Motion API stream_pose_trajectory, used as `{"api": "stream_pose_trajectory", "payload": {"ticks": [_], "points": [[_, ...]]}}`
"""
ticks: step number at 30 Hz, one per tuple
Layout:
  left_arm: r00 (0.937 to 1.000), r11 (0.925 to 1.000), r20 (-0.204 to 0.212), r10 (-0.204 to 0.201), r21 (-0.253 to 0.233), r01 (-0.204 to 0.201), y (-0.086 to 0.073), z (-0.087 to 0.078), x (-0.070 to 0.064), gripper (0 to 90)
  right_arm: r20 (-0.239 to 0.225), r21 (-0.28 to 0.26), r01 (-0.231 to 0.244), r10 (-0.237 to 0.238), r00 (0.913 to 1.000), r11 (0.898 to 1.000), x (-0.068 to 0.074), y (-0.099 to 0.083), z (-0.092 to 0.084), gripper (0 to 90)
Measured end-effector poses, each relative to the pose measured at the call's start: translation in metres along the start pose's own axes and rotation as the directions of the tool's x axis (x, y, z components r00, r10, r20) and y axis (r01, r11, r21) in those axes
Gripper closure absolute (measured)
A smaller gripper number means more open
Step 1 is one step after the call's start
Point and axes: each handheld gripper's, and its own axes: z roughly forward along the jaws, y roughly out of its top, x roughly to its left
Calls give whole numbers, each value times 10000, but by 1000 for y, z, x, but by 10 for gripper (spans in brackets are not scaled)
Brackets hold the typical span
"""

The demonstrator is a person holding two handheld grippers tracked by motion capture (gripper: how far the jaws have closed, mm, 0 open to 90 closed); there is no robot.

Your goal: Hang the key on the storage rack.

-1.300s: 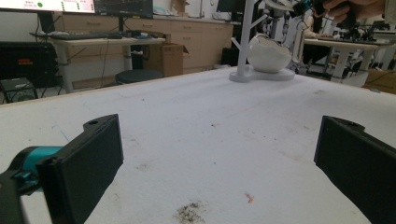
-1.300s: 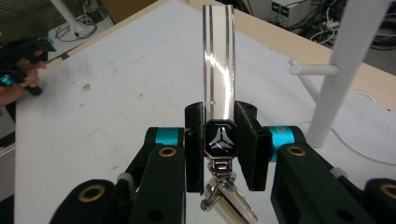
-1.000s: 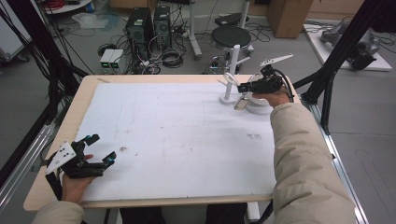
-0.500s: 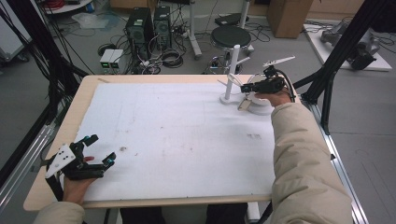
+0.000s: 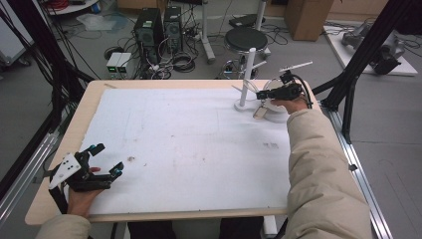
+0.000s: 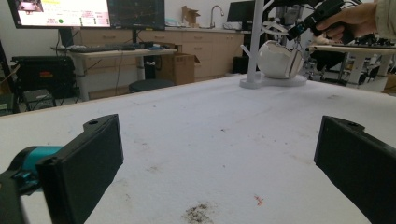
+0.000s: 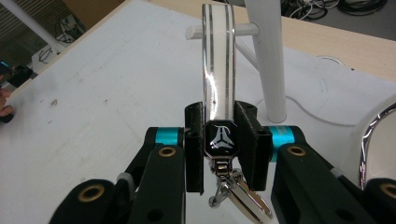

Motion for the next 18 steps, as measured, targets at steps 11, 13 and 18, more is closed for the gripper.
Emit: {"api": "stream_pose_trajectory", "payload": {"ticks": [11,13,18], "points": [[10000,10000,4,-37,-47,37,0,-1,0,17,245,161,-174,170,9996,9997,-1,0,7,727],[10000,10000,9,-50,-55,50,0,-1,0,17,323,217,-240,233,9992,9995,-1,-1,8,648],[9999,9999,-48,-111,-49,110,0,0,0,17,485,288,-187,172,9987,9994,2,1,10,434]]}}
